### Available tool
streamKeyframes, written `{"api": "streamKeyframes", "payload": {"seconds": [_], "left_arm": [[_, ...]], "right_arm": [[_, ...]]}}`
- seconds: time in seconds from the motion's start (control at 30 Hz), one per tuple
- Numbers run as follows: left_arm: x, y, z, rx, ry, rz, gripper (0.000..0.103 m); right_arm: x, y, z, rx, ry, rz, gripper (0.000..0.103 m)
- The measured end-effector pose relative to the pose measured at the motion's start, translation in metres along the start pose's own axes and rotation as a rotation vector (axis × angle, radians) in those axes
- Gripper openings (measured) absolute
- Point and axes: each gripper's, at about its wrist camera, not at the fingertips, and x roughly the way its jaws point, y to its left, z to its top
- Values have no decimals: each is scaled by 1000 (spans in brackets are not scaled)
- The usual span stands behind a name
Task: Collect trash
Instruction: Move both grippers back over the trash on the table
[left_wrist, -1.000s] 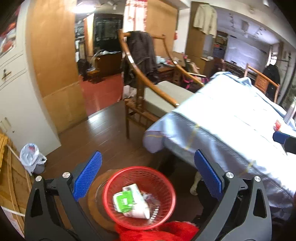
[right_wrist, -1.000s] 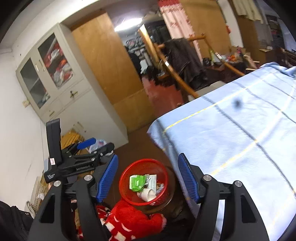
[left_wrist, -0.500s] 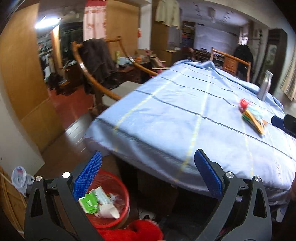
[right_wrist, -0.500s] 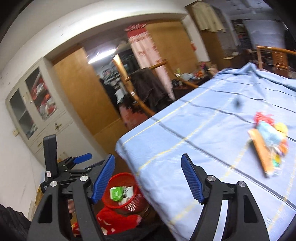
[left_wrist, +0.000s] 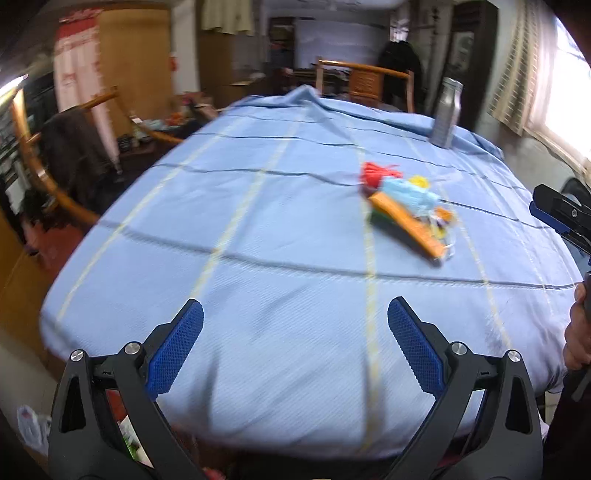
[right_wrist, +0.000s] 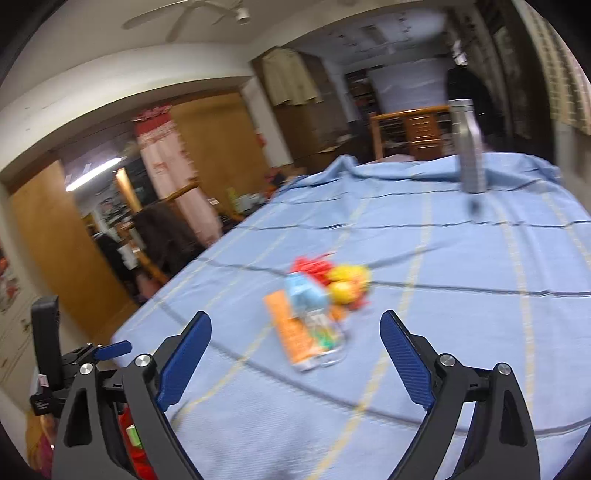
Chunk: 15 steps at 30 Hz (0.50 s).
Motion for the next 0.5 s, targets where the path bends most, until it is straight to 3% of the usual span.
{"api": "streamKeyframes", "payload": {"seconds": [0.13,0.27,0.5], "left_arm": [[29,-31,22,49,23,-41,96],[62,-67,40,102,74,-118,96],[106,-96,50,155,146,-107,96]], "right_arm": [[1,-38,5,40,-25,-54,94],[7,-66,5,112,-21,-44,94],[21,-80,2,167,10,-13,94]]}}
